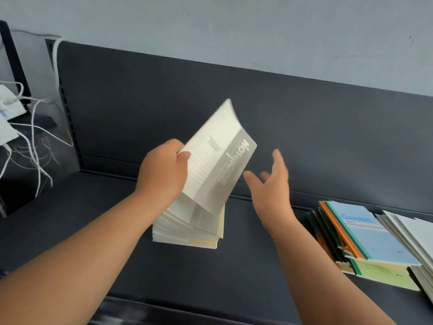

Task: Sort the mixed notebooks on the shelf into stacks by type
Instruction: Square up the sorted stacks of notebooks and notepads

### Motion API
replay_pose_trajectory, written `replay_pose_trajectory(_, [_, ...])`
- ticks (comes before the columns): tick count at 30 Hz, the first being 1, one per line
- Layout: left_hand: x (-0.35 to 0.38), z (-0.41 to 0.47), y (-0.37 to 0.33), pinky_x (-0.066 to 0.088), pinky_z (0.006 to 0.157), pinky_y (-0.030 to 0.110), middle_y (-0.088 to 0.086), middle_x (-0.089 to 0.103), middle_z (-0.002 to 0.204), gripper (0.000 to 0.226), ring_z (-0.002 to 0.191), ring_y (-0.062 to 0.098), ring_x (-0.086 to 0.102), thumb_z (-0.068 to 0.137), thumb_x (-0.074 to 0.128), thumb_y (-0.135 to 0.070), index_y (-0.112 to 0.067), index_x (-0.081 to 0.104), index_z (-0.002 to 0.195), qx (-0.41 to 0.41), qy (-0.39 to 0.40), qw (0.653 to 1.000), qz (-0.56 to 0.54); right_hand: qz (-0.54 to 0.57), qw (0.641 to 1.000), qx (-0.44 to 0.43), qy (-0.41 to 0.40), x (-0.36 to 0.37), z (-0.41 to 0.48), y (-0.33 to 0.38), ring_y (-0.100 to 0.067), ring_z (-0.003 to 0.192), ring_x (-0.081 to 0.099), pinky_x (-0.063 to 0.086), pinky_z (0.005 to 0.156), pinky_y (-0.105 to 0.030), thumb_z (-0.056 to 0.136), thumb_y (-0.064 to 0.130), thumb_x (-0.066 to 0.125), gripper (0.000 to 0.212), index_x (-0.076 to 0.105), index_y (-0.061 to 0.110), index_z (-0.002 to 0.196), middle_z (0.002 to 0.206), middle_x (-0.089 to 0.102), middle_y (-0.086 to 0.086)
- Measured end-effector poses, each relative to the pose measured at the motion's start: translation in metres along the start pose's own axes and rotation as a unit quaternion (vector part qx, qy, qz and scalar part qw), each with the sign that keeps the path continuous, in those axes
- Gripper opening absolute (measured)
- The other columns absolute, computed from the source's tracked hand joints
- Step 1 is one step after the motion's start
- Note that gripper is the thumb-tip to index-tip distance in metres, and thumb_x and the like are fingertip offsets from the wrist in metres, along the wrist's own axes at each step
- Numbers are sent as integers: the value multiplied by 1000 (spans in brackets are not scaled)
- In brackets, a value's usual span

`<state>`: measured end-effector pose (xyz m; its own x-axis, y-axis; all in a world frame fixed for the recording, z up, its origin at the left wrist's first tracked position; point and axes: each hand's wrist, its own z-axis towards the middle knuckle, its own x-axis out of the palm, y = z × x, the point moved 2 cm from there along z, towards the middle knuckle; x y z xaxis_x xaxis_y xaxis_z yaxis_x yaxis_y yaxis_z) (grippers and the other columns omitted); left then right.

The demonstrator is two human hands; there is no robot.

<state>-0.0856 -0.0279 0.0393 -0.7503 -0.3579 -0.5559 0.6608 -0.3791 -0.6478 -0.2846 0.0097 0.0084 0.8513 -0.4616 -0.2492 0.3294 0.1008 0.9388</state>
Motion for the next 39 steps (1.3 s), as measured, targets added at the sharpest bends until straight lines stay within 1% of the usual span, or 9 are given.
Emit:
replay_pose_trajectory(4, [11, -7, 23, 42, 59, 35, 5, 61, 89, 12, 71, 20, 53, 96, 44, -10, -12, 55, 98, -113, 45, 993, 3, -9, 990, 99, 101, 21, -7, -32, -15, 120, 55, 47, 101, -37, 93, 23, 62, 74, 21, 28, 154, 148, 44, 4])
replay_pose_trajectory(8, [18, -20, 37, 39, 71, 35, 11, 53, 114, 38, 88, 22, 44, 88, 38, 6, -7, 52, 120, -132, 46, 986, 86, -70, 974, 115, 184, 36, -18, -55, -15, 137, 42, 40, 106, -33, 89, 32, 67, 77, 25, 24, 153, 152, 39, 5])
replay_pose_trajectory(12, [21, -25, 42, 38, 69, 33, 9, 50, 116, 29, 99, 26, 44, 81, 36, 6, -9, 52, 100, -123, 91, 977, 149, -61, 949, 102, 293, 47, -29, -65, -5, 118, 57, 48, 102, -32, 69, 46, 80, 73, 46, 32, 132, 125, 60, 18])
replay_pose_trajectory(15, [24, -27, 46, 36, 61, 30, 3, 55, 107, 23, 88, 23, 51, 84, 36, -1, -15, 50, 96, -118, 152, 968, 160, -87, 945, 91, 301, 53, -30, -70, -6, 117, 55, 48, 102, -35, 52, 54, 84, 92, 42, 32, 131, 126, 56, 17])
replay_pose_trajectory(19, [27, -32, 48, 36, 54, 28, -4, 58, 99, 30, 79, 18, 55, 87, 34, -6, -21, 47, 110, -127, 201, 960, 147, -148, 950, 64, 268, 54, -30, -67, -9, 112, 55, 51, 98, -36, 56, 48, 82, 86, 39, 33, 130, 121, 55, 15])
replay_pose_trajectory(28, [32, -35, 49, 44, 66, 31, -2, 54, 121, 38, 96, 19, 53, 91, 37, -15, -19, 46, 128, -115, 231, 954, 152, -65, 960, 65, 266, 45, -31, -62, -2, 107, 56, 45, 92, -21, 86, 42, 70, 57, 40, 32, 133, 114, 56, 22])
replay_pose_trajectory(32, [28, -36, 44, 43, 76, 33, -2, 48, 137, 39, 106, 22, 54, 97, 37, -28, -21, 39, 136, -121, 250, 950, 144, -56, 958, 75, 272, 45, -32, -63, 0, 108, 55, 44, 87, -17, 80, 37, 79, 59, 36, 40, 121, 111, 55, 24])
replay_pose_trajectory(35, [23, -37, 38, 41, 84, 30, -3, 37, 151, 52, 120, 24, 50, 100, 36, -36, -19, 23, 147, -132, 270, 945, 131, -73, 953, 76, 286, 49, -31, -67, 0, 111, 53, 46, 97, -24, 68, 37, 87, 74, 35, 38, 122, 119, 53, 23])
replay_pose_trajectory(39, [19, -36, 38, 50, 80, 34, -11, 51, 134, 51, 95, 15, 58, 96, 39, -33, -28, 25, 144, -138, 291, 942, 99, -149, 950, 57, 269, 56, -26, -68, -8, 112, 50, 46, 94, -28, 62, 44, 86, 81, 33, 34, 122, 121, 49, 19])
